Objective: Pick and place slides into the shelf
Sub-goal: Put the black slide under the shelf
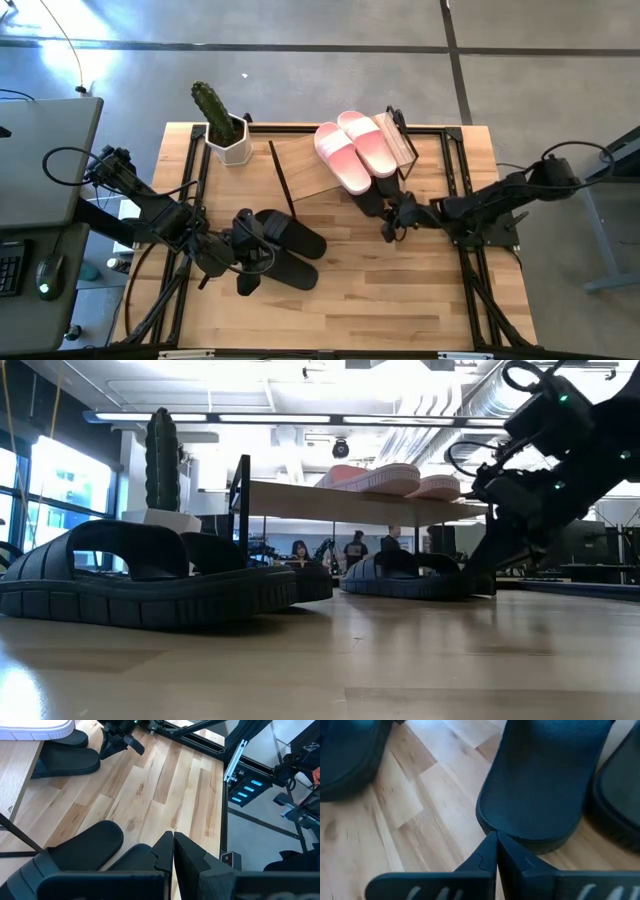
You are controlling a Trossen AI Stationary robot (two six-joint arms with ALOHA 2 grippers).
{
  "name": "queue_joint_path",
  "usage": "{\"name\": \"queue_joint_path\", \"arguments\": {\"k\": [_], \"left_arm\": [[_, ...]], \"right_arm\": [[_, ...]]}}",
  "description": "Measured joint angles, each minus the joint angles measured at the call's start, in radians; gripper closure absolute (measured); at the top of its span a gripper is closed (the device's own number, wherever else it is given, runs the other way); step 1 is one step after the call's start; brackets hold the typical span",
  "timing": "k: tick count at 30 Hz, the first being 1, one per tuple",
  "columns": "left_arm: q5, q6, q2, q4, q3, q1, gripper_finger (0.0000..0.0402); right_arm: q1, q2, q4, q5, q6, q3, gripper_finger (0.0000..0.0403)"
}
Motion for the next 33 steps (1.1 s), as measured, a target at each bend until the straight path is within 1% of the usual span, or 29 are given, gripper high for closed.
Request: {"name": "queue_joint_path", "arguments": {"k": [6,14,25,30,33], "left_arm": [[0.0,0.002,0.0,0.0,0.0,0.0,0.0399],[-0.003,0.002,0.0,0.0,0.0,0.0,0.0399],[-0.016,0.002,0.0,0.01,0.0,0.0,0.0399],[-0.016,0.002,0.0,0.088,0.0,0.0,0.0399],[-0.016,0.002,0.0,0.136,0.0,0.0,0.0399]], "right_arm": [[-0.077,0.0,0.002,-0.046,-0.044,0.0,0.0403],[-0.131,0.0,0.028,-0.07,-0.071,0.004,0.0403],[-0.148,0.0,0.028,-0.067,-0.052,0.006,0.0403],[-0.144,-0.015,0.028,-0.094,-0.044,0.006,0.0403],[-0.128,-0.045,0.028,-0.112,-0.044,0.006,0.0403]]}}
